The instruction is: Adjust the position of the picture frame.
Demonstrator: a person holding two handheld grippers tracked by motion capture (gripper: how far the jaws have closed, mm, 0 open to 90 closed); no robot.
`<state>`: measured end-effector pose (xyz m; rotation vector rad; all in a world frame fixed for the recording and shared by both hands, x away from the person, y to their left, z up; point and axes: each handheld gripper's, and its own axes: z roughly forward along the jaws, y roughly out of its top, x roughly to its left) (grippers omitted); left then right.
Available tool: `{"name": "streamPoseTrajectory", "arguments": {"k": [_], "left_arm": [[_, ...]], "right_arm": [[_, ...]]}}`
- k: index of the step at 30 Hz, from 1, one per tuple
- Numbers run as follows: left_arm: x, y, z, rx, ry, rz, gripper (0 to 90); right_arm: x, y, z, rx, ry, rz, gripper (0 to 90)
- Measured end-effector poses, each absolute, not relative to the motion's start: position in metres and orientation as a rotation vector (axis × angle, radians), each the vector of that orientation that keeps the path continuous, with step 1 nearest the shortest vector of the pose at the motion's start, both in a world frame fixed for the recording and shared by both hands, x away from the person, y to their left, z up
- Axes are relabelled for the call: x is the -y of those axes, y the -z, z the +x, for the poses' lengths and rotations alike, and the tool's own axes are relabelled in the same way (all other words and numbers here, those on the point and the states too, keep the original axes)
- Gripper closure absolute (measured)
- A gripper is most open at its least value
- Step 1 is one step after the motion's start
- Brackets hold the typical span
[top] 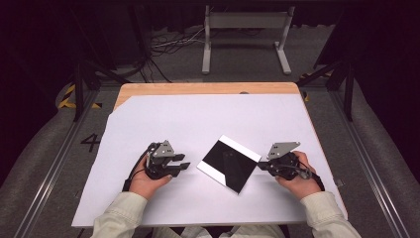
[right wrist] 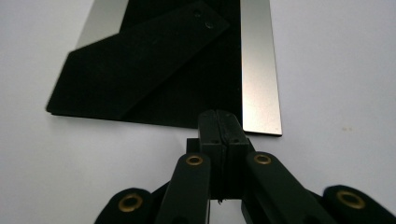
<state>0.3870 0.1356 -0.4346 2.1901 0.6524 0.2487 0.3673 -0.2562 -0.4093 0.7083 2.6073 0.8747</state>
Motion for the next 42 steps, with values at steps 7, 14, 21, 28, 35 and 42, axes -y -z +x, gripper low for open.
{"name": "streamPoseTrajectory", "arguments": {"k": [7, 14, 21, 28, 35, 42], "left_arm": [[-0.135, 0.437, 0.388, -0.657, -0.248, 2.202, 60.8], [-0.134, 0.439, 0.388, -0.670, -0.249, 2.205, 60.6], [-0.138, 0.437, 0.388, -0.709, -0.271, 2.180, 61.8], [-0.137, 0.439, 0.389, -0.733, -0.236, 2.196, 66.6], [-0.136, 0.441, 0.389, -0.760, -0.243, 2.238, 80.5], [-0.133, 0.444, 0.394, -0.791, -0.178, 2.247, 90.0]], "right_arm": [[0.250, 0.422, 0.376, -2.566, -0.790, 0.745, 90.0], [0.248, 0.429, 0.383, -2.551, -0.753, 0.766, 90.0], [0.246, 0.431, 0.391, -2.528, -0.779, 0.786, 90.0], [0.232, 0.435, 0.415, -2.464, -0.818, 0.822, 90.0], [0.226, 0.439, 0.423, -2.402, -0.845, 0.840, 90.0], [0.251, 0.424, 0.413, -2.347, -0.913, 0.901, 90.0]]}}
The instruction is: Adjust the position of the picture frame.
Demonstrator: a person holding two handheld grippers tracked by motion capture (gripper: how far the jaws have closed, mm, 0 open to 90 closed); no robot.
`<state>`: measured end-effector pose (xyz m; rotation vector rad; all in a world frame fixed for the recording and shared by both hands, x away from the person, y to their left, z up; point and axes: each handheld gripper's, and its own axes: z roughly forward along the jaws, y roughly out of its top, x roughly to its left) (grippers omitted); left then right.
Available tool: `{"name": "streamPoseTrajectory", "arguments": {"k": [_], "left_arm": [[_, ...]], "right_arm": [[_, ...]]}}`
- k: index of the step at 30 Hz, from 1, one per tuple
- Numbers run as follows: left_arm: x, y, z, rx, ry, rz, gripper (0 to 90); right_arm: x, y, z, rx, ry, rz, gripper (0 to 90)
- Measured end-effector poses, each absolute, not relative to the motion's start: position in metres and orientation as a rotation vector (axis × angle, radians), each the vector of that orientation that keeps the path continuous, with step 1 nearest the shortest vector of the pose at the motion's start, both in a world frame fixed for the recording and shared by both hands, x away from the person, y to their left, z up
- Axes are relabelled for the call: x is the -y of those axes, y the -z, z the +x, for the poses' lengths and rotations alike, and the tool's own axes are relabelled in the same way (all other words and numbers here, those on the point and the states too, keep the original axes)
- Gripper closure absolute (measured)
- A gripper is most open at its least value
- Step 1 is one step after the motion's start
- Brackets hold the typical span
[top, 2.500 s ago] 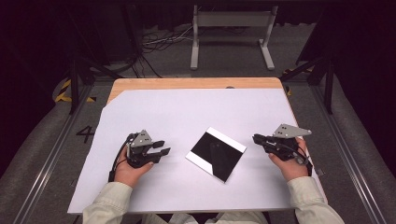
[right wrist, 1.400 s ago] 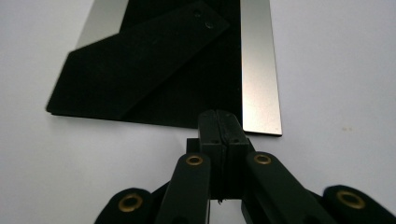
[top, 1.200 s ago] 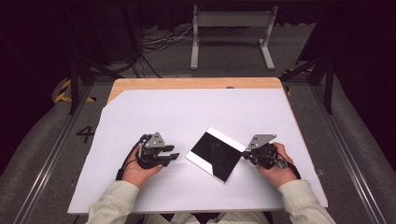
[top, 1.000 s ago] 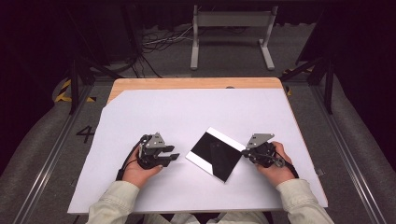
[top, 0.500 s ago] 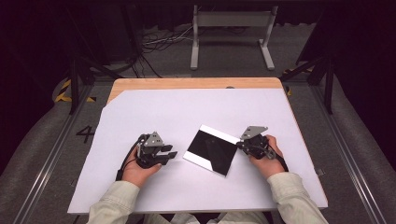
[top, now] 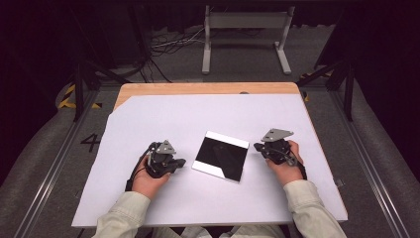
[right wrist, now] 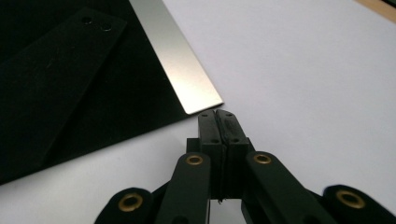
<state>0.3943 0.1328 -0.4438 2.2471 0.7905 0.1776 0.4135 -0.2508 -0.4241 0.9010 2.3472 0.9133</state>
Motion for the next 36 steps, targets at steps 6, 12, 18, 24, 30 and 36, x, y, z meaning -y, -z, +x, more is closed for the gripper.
{"name": "streamPoseTrajectory", "arguments": {"k": [6, 12, 18, 24, 30, 36], "left_arm": [[-0.118, 0.447, 0.397, -0.763, -0.145, 2.271, 90.0], [-0.108, 0.446, 0.396, -0.757, -0.138, 2.284, 90.0], [-0.087, 0.448, 0.388, -0.691, -0.050, 2.272, 90.0], [-0.066, 0.453, 0.384, -0.660, -0.005, 2.228, 90.0], [-0.060, 0.453, 0.383, -0.653, -0.017, 2.223, 90.0], [-0.061, 0.453, 0.384, -0.641, -0.012, 2.225, 90.0]], "right_arm": [[0.277, 0.409, 0.400, -2.293, -0.947, 0.952, 90.0], [0.305, 0.394, 0.392, -2.221, -0.977, 1.001, 90.0], [0.332, 0.387, 0.385, -2.162, -0.995, 1.073, 90.0], [0.336, 0.390, 0.386, -2.175, -0.997, 1.098, 90.0], [0.331, 0.390, 0.385, -2.200, -0.986, 1.084, 90.0], [0.325, 0.393, 0.386, -2.243, -0.999, 1.079, 88.7]]}}
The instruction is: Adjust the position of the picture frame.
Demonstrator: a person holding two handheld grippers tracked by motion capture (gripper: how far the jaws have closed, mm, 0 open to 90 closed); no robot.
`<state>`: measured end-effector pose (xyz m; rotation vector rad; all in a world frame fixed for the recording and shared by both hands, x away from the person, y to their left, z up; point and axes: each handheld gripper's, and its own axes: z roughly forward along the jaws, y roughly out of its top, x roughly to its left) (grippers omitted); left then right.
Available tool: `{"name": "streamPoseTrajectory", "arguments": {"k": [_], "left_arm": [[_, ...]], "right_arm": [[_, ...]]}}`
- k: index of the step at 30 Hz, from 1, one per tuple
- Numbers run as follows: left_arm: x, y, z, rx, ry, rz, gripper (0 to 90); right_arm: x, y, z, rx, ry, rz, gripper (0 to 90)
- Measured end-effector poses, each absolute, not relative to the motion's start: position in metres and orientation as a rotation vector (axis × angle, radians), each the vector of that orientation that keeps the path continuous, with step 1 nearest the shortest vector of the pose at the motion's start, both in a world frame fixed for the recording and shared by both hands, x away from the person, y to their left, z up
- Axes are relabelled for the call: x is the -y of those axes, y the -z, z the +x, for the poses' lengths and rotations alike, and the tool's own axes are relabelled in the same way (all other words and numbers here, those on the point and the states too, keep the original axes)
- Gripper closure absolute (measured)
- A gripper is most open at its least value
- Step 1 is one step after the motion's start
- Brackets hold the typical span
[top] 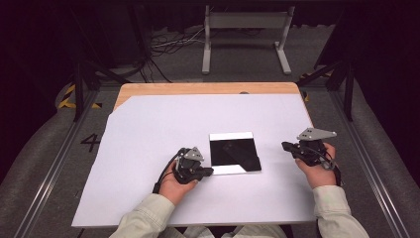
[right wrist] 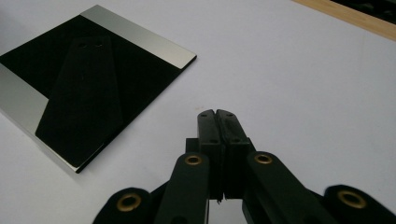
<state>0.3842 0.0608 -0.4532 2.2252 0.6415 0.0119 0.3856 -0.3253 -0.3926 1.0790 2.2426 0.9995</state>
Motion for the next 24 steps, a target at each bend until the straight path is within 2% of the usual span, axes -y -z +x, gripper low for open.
{"name": "streamPoseTrajectory", "arguments": {"k": [14, 24], "left_arm": [[-0.074, 0.446, 0.385, -0.652, -0.034, 2.212, 90.0], [-0.090, 0.436, 0.389, -0.646, -0.069, 2.238, 90.0]], "right_arm": [[0.318, 0.390, 0.383, -2.286, -0.999, 1.064, 88.4], [0.309, 0.383, 0.379, -2.350, -1.013, 1.058, 83.6]]}}
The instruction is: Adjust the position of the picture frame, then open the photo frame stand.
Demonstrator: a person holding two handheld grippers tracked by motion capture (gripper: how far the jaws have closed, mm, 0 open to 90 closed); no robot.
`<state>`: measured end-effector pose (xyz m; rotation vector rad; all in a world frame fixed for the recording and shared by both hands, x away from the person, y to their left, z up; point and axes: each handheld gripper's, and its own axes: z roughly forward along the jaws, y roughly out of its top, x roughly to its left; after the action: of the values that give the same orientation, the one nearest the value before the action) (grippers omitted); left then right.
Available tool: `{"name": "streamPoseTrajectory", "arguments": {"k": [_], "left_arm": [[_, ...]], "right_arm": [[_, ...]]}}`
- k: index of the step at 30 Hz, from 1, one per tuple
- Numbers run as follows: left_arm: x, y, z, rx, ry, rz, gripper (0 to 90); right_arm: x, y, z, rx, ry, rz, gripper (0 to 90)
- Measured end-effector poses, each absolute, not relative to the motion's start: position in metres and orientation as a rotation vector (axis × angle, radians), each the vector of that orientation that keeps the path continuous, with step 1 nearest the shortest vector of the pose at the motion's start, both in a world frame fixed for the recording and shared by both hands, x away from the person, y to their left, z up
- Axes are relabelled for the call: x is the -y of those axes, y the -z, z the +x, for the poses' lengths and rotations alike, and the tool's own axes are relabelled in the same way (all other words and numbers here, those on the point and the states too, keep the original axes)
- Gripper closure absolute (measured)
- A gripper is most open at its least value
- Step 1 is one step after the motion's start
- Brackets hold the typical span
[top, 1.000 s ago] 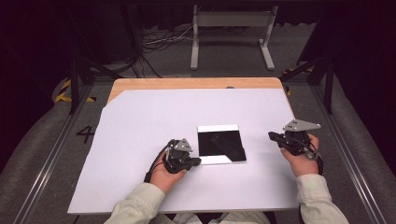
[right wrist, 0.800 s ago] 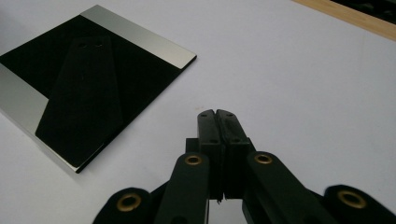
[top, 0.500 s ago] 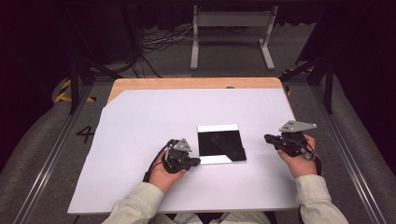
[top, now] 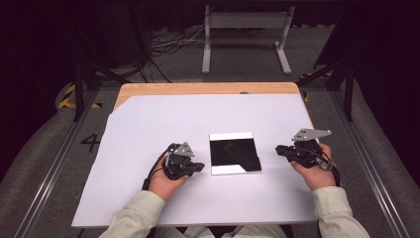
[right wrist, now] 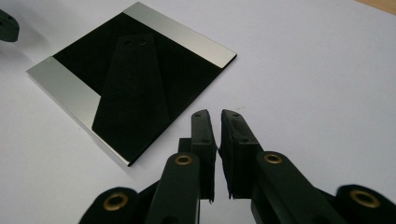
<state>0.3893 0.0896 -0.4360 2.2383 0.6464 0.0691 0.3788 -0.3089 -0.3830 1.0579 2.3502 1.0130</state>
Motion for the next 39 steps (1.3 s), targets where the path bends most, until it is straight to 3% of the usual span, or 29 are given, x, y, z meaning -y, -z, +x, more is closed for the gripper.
{"name": "streamPoseTrajectory", "arguments": {"k": [24, 39], "left_arm": [[-0.122, 0.419, 0.395, -0.629, -0.089, 2.288, 85.3], [-0.127, 0.420, 0.397, -0.642, -0.091, 2.297, 83.6]], "right_arm": [[0.288, 0.367, 0.368, -2.549, -0.930, 0.924, 78.0], [0.271, 0.382, 0.369, -2.717, -0.774, 0.832, 76.5]]}}
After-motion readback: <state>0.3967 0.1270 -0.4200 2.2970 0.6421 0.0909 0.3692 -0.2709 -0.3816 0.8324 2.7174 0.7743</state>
